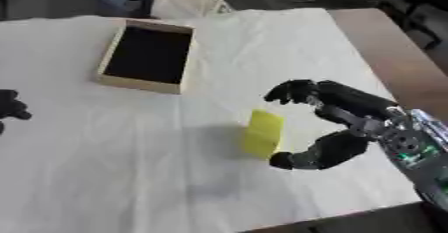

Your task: Pick up objects on the table and place them in the box.

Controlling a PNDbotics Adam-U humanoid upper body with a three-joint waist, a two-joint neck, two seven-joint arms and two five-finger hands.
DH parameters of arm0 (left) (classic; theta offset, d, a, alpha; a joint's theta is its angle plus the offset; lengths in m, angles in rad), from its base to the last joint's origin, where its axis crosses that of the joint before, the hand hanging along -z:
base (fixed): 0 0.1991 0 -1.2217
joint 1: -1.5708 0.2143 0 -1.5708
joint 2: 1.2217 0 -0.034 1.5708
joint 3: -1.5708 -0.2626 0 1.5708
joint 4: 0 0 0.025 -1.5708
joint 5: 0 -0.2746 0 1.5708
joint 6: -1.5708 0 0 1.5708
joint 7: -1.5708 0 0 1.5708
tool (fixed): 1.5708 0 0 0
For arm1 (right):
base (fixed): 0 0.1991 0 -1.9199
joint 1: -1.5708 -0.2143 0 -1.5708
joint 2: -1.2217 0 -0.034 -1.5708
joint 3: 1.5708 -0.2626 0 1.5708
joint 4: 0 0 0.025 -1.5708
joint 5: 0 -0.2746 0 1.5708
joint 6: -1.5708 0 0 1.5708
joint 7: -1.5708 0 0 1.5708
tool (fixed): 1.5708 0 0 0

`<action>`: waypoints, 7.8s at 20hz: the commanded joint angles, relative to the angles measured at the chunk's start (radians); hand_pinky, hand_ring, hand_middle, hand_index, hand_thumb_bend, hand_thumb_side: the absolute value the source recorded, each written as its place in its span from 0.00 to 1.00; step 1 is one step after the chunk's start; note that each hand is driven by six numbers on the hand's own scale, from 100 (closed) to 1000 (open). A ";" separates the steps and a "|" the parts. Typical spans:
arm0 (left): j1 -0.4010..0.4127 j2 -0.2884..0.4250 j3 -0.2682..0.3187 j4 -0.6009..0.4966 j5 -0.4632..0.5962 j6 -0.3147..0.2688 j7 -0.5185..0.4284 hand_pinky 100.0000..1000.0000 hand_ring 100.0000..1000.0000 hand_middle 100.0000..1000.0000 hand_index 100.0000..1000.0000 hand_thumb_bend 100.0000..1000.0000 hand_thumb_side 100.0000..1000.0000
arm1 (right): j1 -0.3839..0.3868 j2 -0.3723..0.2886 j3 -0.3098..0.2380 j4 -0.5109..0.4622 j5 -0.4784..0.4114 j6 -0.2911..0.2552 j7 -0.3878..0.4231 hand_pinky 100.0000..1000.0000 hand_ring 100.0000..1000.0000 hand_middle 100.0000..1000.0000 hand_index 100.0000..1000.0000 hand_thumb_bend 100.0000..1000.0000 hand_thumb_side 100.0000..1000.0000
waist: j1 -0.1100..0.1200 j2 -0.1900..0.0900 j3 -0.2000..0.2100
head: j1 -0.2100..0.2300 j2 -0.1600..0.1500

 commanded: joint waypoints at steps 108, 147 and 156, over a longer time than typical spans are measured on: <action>-0.073 0.007 -0.073 -0.017 0.016 -0.004 -0.084 0.84 0.62 0.58 0.76 0.48 0.60 | -0.434 -0.183 0.006 0.339 -0.068 -0.067 -0.027 0.74 0.74 0.79 0.70 0.21 0.46 | -0.027 0.004 0.169 | -0.105 -0.038; -0.165 -0.039 -0.140 -0.038 0.073 -0.005 -0.157 0.83 0.62 0.58 0.76 0.49 0.58 | -0.612 0.038 0.063 0.889 0.152 -0.135 -0.228 0.71 0.71 0.76 0.73 0.14 0.56 | -0.020 0.008 0.425 | -0.292 -0.085; -0.167 -0.041 -0.141 -0.038 0.072 -0.005 -0.157 0.83 0.62 0.58 0.76 0.49 0.58 | -0.611 0.056 0.078 0.883 0.245 -0.180 -0.218 0.73 0.73 0.78 0.83 0.31 0.65 | -0.016 0.012 0.401 | -0.285 -0.085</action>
